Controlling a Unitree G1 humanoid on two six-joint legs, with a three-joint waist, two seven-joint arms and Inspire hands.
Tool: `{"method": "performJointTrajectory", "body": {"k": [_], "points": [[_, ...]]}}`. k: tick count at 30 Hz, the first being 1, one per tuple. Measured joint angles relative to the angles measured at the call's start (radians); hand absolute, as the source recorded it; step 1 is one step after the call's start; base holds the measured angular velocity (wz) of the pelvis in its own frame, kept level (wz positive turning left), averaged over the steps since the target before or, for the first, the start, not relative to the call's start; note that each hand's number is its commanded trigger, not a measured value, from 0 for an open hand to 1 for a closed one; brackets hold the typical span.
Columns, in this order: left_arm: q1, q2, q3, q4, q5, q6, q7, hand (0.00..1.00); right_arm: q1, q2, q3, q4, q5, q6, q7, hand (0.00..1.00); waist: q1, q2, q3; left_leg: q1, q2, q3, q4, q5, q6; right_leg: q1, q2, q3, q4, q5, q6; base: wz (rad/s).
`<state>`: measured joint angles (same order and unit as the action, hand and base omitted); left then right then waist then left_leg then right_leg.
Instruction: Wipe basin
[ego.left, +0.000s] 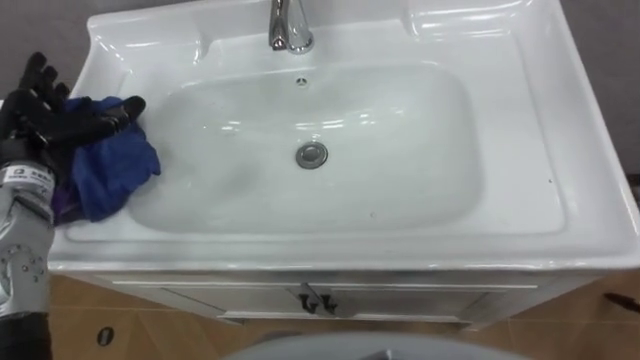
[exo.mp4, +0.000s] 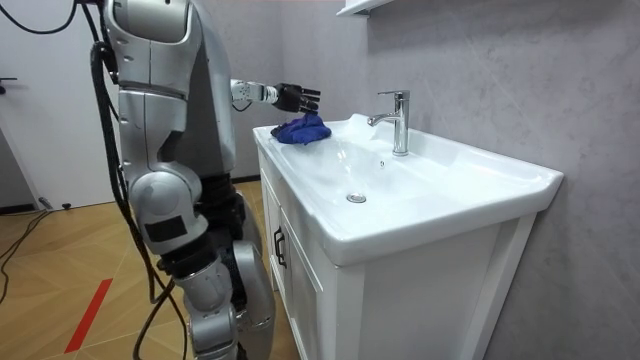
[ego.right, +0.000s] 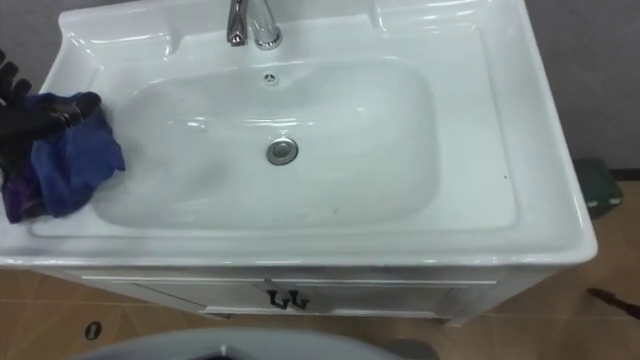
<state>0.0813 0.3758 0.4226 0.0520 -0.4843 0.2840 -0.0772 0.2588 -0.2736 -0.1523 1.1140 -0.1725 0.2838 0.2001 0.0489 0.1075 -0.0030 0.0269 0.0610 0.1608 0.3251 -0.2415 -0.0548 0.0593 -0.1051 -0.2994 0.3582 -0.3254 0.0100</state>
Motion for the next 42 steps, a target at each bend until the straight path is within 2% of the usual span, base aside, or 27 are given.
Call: {"method": "performJointTrajectory", "body": {"k": [7, 12, 17, 18, 19, 25, 26, 27, 28, 31, 32, 33, 37, 42], "points": [[-0.001, 0.0, 0.009, -0.079, 0.02, 0.0, 0.052, 0.0, 0.001, 0.0, 0.0, 0.005, -0.033, 0.001, -0.009, 0.0, -0.008, -0.003, 0.0031, -0.004, 0.0, -0.001, 0.002, 0.0, 0.0, -0.001, 0.0, -0.001, -0.005, 0.003, 0.0, 0.0], [-0.003, 0.002, 0.052, -0.08, 0.017, 0.0, 0.118, 0.0, -0.004, 0.001, 0.0, 0.005, -0.027, 0.003, -0.013, 0.0, -0.006, -0.002, 0.0032, -0.008, 0.0, -0.003, 0.002, 0.0, 0.0, -0.002, 0.002, -0.001, -0.013, 0.006, 0.001, 0.0], [-0.004, 0.003, 0.111, -0.079, 0.022, 0.0, 0.187, 0.0, -0.005, 0.001, -0.001, 0.006, -0.027, 0.006, -0.012, 0.0, 0.03, -0.001, 0.0036, -0.017, -0.004, -0.033, 0.004, 0.0, 0.0, -0.005, 0.003, -0.009, -0.013, 0.006, 0.001, 0.02], [-0.004, 0.003, 0.12, -0.077, 0.022, 0.0, 0.196, 0.0, -0.005, 0.001, -0.001, 0.005, -0.027, 0.006, -0.012, 0.0, 0.036, 0.007, 0.0011, -0.016, -0.004, -0.034, 0.004, 0.0, 0.0, -0.004, 0.003, -0.009, -0.014, 0.006, 0.001, 0.08], [-0.004, 0.006, 0.137, -0.067, 0.023, 0.0, 0.216, 0.0, -0.005, 0.0, -0.001, 0.003, -0.027, 0.007, -0.013, 0.0, 0.043, 0.001, 0.0069, -0.016, -0.005, -0.039, 0.003, 0.0, 0.0, 0.0, 0.003, -0.015, -0.015, 0.006, 0.001, 0.13], [0.019, 0.009, 0.2, 0.055, 0.041, -0.001, 0.28, 0.0, -0.009, -0.001, 0.001, 0.0, -0.027, 0.003, -0.036, 0.0, 0.103, 0.005, 0.0073, -0.022, -0.007, -0.059, 0.002, 0.0, 0.0, 0.005, 0.002, -0.033, -0.02, 0.005, 0.001, 0.1], [0.045, 0.009, 0.212, 0.075, 0.041, -0.001, 0.308, 0.0, -0.011, -0.004, 0.001, 0.0, -0.027, -0.001, -0.038, 0.0, 0.108, 0.011, 0.0014, -0.025, -0.009, -0.067, 0.002, 0.0, 0.0, 0.006, 0.002, -0.036, -0.022, 0.005, 0.002, 0.11], [0.056, 0.009, 0.217, 0.085, 0.041, -0.001, 0.323, 0.0, -0.011, -0.006, 0.001, 0.0, -0.027, -0.002, -0.038, 0.0, 0.112, 0.01, 0.0012, -0.026, -0.011, -0.074, 0.003, 0.0, 0.0, 0.006, 0.002, -0.039, -0.023, 0.005, 0.002, 0.19], [0.074, 0.009, 0.232, 0.106, 0.031, -0.001, 0.351, 0.0, -0.008, -0.008, 0.001, -0.001, -0.025, -0.002, -0.042, 0.0, 0.126, 0.007, -0.0042, -0.032, -0.013, -0.085, 0.004, 0.0, 0.0, 0.007, 0.001, -0.049, -0.025, 0.005, 0.002, 0.23], [0.101, 0.009, 0.261, 0.166, 0.016, -0.006, 0.422, 0.0, -0.003, -0.006, 0.004, -0.001, -0.018, -0.001, -0.045, 0.0, 0.152, -0.007, -0.0066, -0.036, -0.019, -0.111, 0.004, 0.0, 0.0, 0.017, 0.0, -0.069, -0.029, 0.004, 0.004, 0.23], [0.12, 0.009, 0.271, 0.199, 0.017, -0.007, 0.445, 0.0, -0.007, -0.006, 0.004, -0.004, -0.017, -0.003, -0.046, 0.0, 0.158, -0.012, -0.0021, -0.036, -0.02, -0.118, 0.004, 0.0, 0.0, 0.022, 0.0, -0.076, -0.031, 0.004, 0.004, 0.19], [0.132, 0.009, 0.275, 0.215, 0.015, -0.007, 0.454, 0.0, -0.008, -0.006, 0.004, -0.007, -0.016, -0.006, -0.046, 0.0, 0.158, -0.012, -0.0015, -0.036, -0.021, -0.123, 0.004, 0.0, 0.0, 0.024, -0.001, -0.081, -0.031, 0.004, 0.005, 0.21], [0.205, 0.005, 0.287, 0.341, -0.033, -0.015, 0.509, 0.0, -0.003, -0.008, 0.003, -0.04, 0.006, -0.009, -0.045, 0.0, 0.172, -0.019, -0.0029, -0.044, -0.023, -0.146, 0.014, 0.0, 0.0, 0.032, -0.002, -0.103, -0.031, 0.002, 0.006, 0.15], [0.245, -0.014, 0.284, 0.499, -0.104, -0.042, 0.527, 0.0, -0.003, -0.011, 0.012, -0.039, 0.014, -0.012, -0.042, 0.0, 0.185, -0.027, -0.0053, -0.055, -0.031, -0.171, 0.021, 0.0, 0.0, 0.031, -0.012, -0.12, -0.029, 0.0, 0.007, 0.13]]}}
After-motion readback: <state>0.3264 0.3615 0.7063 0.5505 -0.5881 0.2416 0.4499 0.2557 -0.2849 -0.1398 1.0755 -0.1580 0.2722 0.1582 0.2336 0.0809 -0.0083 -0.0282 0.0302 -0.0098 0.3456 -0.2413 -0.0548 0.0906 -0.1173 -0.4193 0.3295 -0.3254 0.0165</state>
